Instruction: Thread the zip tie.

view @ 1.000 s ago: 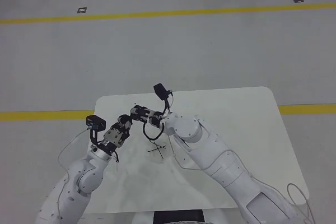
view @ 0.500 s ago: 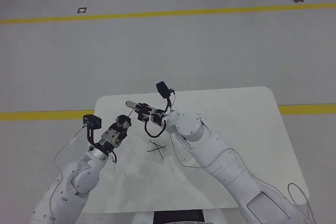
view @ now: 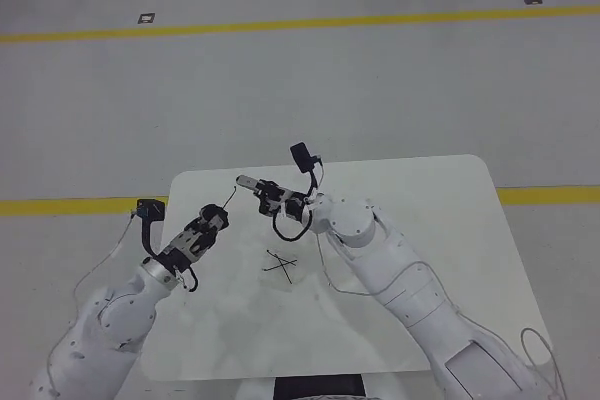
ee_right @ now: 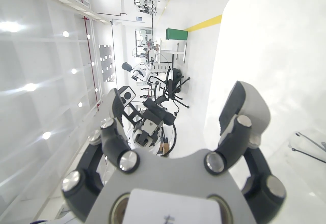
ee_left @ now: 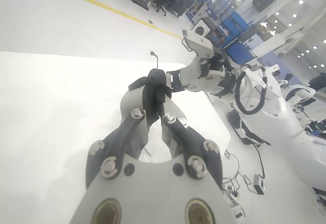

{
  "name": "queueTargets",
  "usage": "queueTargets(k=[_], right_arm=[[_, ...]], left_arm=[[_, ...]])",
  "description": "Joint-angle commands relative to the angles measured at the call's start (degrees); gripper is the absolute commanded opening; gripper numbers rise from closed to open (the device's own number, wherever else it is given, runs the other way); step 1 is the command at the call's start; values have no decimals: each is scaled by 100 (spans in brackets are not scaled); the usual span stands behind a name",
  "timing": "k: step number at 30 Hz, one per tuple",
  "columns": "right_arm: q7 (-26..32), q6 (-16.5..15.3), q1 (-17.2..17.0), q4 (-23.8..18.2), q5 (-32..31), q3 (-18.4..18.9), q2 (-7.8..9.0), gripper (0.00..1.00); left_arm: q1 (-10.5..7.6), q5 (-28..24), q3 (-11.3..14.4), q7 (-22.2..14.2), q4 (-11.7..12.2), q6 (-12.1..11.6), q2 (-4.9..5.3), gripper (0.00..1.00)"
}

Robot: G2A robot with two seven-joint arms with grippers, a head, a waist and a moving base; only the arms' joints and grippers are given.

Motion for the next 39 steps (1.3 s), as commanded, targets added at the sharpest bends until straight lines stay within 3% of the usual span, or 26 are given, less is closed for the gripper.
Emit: queueTargets(k=[1, 4, 8, 15, 19, 20, 39], right_arm=[[3, -1, 0, 0, -1, 0, 0, 100], [3, -1, 0, 0, -1, 0, 0, 100], [3, -1, 0, 0, -1, 0, 0, 100], [3, -1, 0, 0, -1, 0, 0, 100], [3, -1, 0, 0, -1, 0, 0, 100], [3, -1, 0, 0, -1, 0, 0, 100], [3, -1, 0, 0, -1, 0, 0, 100]], left_arm=[[0, 1, 3, 9, 3, 0, -2, 0], [0, 1, 3, 9, 3, 0, -2, 0], [-35, -375, 19, -291, 238, 0, -11, 0], [230, -1925, -563, -1788, 304, 0, 96, 0], [367, -2684, -856, -2679, 288, 0, 134, 0], [372, -2707, -878, -2762, 287, 0, 138, 0], [372, -2707, -878, -2762, 287, 0, 138, 0]])
